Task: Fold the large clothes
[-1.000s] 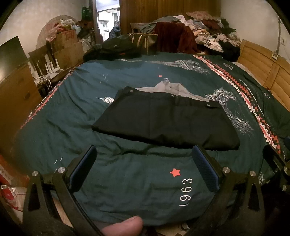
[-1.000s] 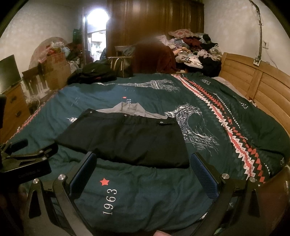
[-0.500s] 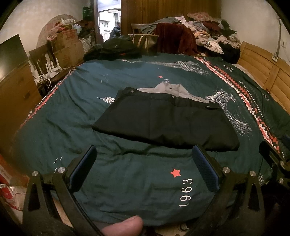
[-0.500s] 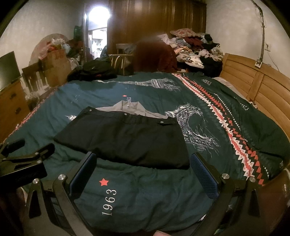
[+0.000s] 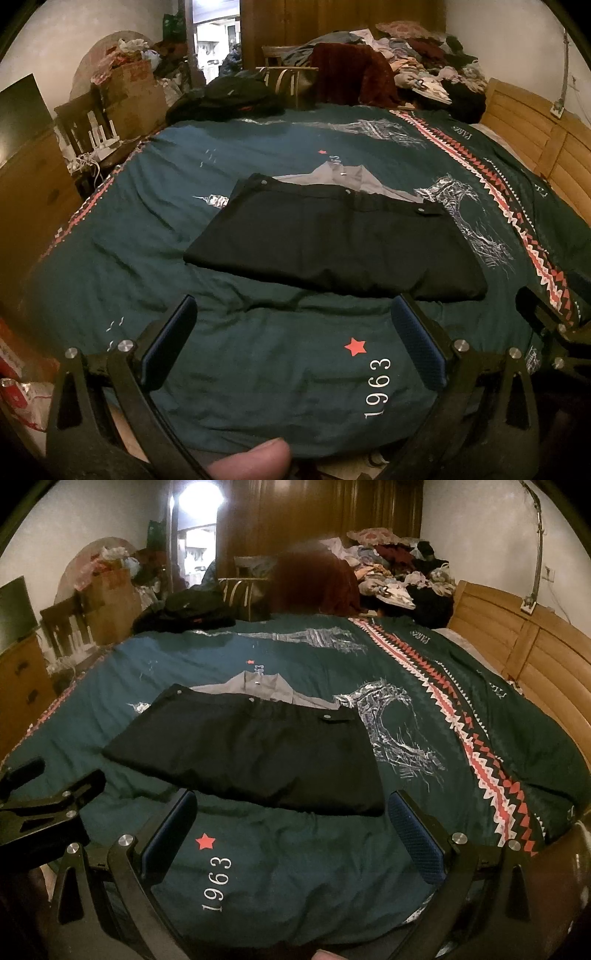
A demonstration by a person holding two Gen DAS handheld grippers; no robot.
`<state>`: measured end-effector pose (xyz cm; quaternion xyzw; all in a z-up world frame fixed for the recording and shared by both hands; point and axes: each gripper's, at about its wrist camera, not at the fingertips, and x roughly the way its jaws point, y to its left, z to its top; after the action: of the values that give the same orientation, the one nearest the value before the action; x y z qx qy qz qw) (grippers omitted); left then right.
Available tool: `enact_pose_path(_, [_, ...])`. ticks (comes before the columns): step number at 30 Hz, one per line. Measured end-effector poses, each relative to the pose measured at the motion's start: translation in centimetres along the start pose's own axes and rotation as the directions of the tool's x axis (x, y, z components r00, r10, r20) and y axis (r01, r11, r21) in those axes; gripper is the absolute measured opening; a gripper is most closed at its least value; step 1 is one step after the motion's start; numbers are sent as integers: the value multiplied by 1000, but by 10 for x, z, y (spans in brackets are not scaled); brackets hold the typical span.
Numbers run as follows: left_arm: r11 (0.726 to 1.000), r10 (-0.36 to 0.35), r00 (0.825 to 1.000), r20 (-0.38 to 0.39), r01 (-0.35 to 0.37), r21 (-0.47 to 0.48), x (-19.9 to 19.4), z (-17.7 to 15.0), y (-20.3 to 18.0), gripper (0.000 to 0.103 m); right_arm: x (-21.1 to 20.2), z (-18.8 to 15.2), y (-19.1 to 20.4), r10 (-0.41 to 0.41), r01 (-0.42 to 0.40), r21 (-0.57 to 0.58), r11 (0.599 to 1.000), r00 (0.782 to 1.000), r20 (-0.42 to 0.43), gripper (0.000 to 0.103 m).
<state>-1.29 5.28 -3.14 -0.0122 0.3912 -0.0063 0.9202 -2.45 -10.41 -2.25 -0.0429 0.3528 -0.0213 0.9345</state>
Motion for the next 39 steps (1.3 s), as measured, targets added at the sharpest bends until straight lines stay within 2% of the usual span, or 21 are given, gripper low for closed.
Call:
enact_pose_path(10, [1000,-2,1000,-18,2,0,4,-2,-1,103,8,-7,0,6,-6,0,1000,999,-32,103])
enact_pose_path(39, [1000,-11,1000,-26,12,6,8,-2,-5,103,9,-8,-1,-8,8,-8,1000,999,-39,103])
